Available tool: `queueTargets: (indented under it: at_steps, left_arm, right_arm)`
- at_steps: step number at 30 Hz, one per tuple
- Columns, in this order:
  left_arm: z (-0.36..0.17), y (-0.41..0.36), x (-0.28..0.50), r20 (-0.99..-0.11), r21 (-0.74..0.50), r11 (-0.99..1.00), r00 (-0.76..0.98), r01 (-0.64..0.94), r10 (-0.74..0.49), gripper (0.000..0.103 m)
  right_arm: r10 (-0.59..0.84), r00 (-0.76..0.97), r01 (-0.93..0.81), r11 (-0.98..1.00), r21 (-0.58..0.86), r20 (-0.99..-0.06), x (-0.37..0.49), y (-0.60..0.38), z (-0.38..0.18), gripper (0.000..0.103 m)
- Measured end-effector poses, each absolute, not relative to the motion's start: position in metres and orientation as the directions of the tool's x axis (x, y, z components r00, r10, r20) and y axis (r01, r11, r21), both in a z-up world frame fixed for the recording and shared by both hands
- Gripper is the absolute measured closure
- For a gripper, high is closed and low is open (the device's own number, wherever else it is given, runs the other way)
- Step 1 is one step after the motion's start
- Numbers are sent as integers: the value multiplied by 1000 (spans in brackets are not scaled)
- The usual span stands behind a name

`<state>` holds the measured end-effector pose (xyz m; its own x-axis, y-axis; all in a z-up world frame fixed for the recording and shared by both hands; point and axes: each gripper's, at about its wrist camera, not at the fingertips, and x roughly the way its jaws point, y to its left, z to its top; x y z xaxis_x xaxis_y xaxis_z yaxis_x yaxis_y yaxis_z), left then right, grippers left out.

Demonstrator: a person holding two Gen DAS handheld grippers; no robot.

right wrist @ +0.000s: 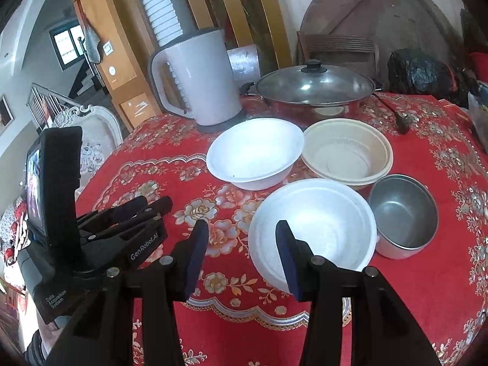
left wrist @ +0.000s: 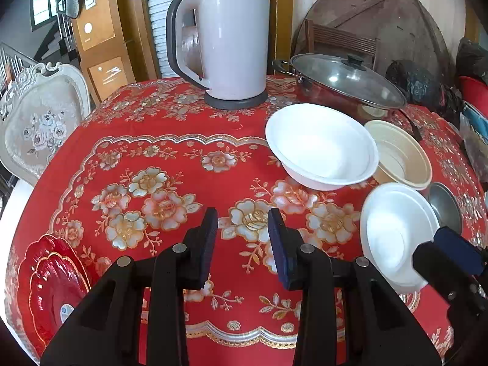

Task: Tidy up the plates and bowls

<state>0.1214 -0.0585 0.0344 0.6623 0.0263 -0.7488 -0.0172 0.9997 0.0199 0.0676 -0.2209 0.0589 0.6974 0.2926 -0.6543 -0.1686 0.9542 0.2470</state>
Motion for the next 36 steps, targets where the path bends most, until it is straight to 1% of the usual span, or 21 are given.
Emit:
queueTargets:
  at_steps: [15, 30, 36]
  left_arm:
    - [33, -54, 153, -753, 23, 999, 657, -42, 45, 69]
    - [31, -51, 173, -763, 19, 998, 644, -59, 53, 69]
    - [30, -47, 185, -776, 5, 998, 629, -70, 48, 69]
  right_arm:
    - [274, 679, -167, 961, 221, -681, 98, -215, 58, 57]
    - [302, 657, -146, 950, 276, -691, 119, -222, 55, 57]
    - [335, 640, -135, 935, 328, -692, 130, -231, 54, 57]
